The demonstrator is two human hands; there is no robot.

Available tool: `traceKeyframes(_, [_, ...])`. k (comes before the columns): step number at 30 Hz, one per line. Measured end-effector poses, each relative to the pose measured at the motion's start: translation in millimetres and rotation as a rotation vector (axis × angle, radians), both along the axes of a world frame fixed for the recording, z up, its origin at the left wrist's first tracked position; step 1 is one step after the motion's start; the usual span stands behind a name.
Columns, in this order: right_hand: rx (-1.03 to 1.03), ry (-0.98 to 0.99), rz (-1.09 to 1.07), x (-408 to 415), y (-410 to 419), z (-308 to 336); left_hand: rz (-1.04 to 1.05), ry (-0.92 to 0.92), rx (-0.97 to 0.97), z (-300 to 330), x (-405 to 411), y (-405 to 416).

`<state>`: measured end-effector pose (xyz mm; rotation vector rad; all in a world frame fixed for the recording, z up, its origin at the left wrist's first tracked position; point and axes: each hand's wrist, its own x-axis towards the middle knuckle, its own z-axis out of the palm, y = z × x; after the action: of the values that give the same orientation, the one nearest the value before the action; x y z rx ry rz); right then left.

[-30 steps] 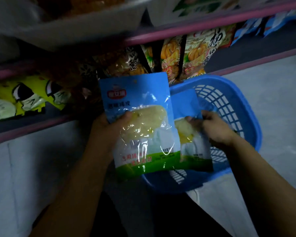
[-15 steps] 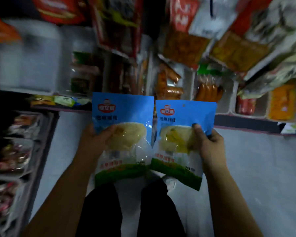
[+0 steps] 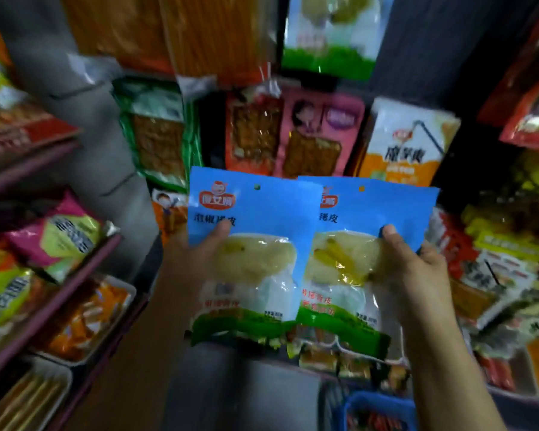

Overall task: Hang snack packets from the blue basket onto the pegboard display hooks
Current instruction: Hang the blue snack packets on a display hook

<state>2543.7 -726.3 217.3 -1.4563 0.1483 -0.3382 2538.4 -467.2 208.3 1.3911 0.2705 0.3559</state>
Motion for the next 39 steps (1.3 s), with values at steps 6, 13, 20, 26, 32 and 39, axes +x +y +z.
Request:
traceKeyframes(6, [-0.111, -0.24, -0.091, 36.8, 10.7, 92.0, -0.059, -0.315, -0.011, 89.0, 42.9, 16.1])
traceKeyframes(13, [-0.251, -0.58, -0.17, 85.7, 5.3, 184.4, -0.047, -0.576, -0.038, 190.8, 92.0, -2.4])
traceKeyframes(20, [-0.353, -0.705, -0.342, 139.2, -0.1, 233.6, -0.046, -0.643, -0.093, 265.7, 136.7, -26.1])
traceKeyframes(26, [-0.391, -0.608, -0.435, 172.8, -8.5, 233.2, -0.023, -0.59, -0.055, 280.0, 173.0, -35.0])
traceKeyframes(32, [-0.37, -0.556, -0.446, 185.5, -23.7, 226.9, -0.081, -0.582, -0.061, 284.0, 191.4, -49.4])
traceKeyframes(39, [-0.332, -0.581, -0.432, 184.7, -31.7, 224.6, -0.069, -0.599, -0.037, 279.5, 199.2, -55.7])
